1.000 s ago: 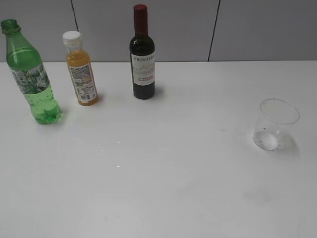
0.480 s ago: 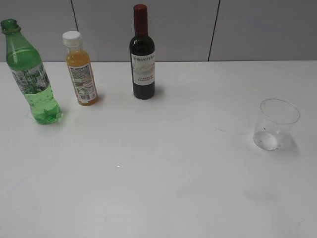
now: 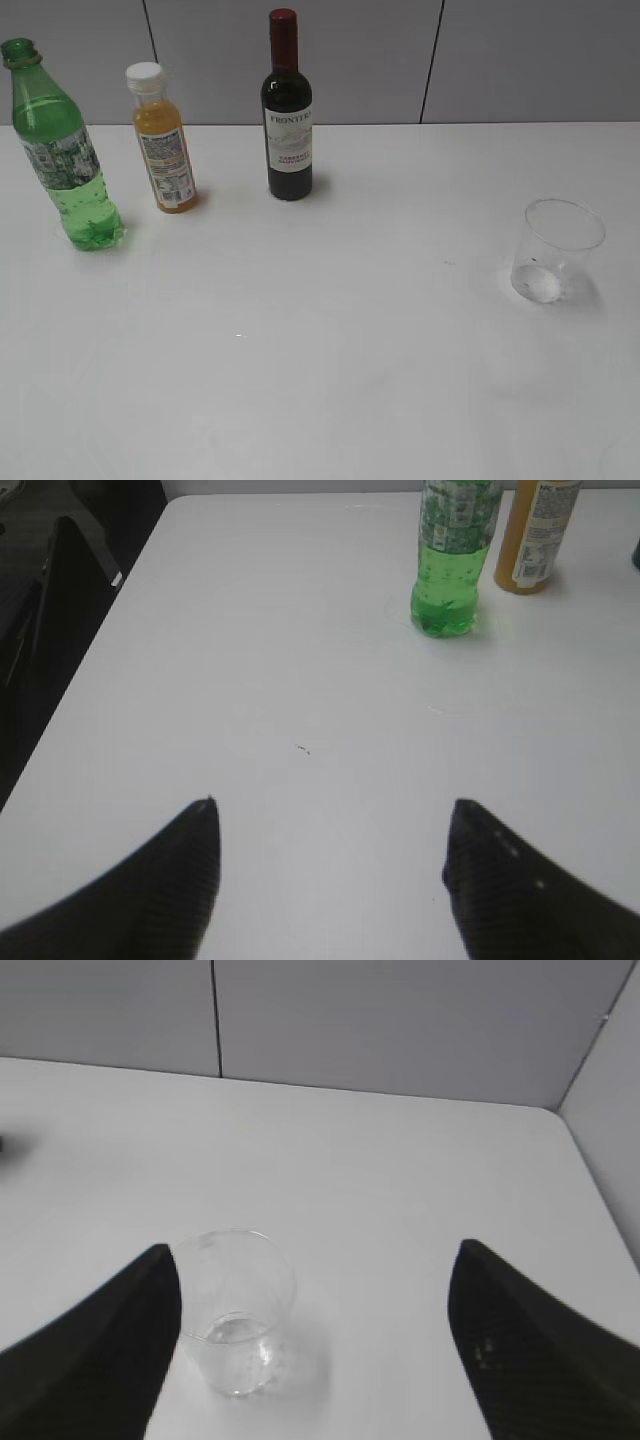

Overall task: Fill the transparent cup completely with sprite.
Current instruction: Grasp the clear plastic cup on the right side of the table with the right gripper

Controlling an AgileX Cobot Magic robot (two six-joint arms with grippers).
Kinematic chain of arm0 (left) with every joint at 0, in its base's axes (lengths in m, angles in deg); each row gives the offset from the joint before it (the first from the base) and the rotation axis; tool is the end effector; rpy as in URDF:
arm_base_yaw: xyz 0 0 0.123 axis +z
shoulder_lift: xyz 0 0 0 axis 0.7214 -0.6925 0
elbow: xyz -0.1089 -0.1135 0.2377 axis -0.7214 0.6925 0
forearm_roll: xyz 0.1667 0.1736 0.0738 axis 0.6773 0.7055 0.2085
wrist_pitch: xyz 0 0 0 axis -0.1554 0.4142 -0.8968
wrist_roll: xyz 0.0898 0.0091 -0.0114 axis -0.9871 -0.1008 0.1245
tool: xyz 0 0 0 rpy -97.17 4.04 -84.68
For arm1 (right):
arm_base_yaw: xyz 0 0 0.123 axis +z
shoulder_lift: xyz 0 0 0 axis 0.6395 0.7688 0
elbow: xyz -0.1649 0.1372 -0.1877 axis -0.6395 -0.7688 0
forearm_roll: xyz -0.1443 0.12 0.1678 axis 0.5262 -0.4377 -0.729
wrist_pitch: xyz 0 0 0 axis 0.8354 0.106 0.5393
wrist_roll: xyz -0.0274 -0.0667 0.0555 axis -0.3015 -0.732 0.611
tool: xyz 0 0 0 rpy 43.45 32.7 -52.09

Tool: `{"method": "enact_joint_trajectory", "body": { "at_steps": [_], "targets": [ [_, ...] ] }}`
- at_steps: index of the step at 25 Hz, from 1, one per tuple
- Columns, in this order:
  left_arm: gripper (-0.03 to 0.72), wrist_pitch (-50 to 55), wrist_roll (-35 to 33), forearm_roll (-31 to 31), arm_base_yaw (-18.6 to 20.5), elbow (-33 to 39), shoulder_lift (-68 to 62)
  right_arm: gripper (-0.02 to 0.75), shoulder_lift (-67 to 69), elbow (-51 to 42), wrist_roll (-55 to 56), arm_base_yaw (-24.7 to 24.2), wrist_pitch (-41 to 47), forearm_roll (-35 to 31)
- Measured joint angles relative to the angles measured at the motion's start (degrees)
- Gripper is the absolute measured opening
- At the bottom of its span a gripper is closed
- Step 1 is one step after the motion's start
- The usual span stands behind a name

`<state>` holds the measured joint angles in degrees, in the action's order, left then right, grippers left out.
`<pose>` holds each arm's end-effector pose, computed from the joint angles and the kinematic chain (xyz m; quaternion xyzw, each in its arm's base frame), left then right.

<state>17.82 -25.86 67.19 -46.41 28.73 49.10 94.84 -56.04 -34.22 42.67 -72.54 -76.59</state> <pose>-0.0039 0.0010 0.2673 0.0363 0.8647 0.0252 0.5003 0.1626 0.0090 0.2682 -0.0624 0.8095 -0.0108 0.5836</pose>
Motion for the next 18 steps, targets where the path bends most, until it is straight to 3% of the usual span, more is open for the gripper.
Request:
{"method": "enact_joint_trajectory", "body": {
  "at_steps": [5,8,12,18],
  "targets": [
    [0.543,0.0,0.0,0.0,0.0,0.0,0.0,0.631,10.6,-0.1,1.3,10.1,-12.1,-0.3],
    [0.543,0.0,0.0,0.0,0.0,0.0,0.0,0.629,16.4,-0.6,5.3,13.5,-18.2,-0.3],
    [0.543,0.0,0.0,0.0,0.0,0.0,0.0,0.624,21.7,-3.7,10.0,15.8,-27.4,0.1],
    [0.543,0.0,0.0,0.1,0.0,0.0,0.0,0.624,25.0,-10.9,20.2,16.1,-38.1,6.5]
  ]
}}
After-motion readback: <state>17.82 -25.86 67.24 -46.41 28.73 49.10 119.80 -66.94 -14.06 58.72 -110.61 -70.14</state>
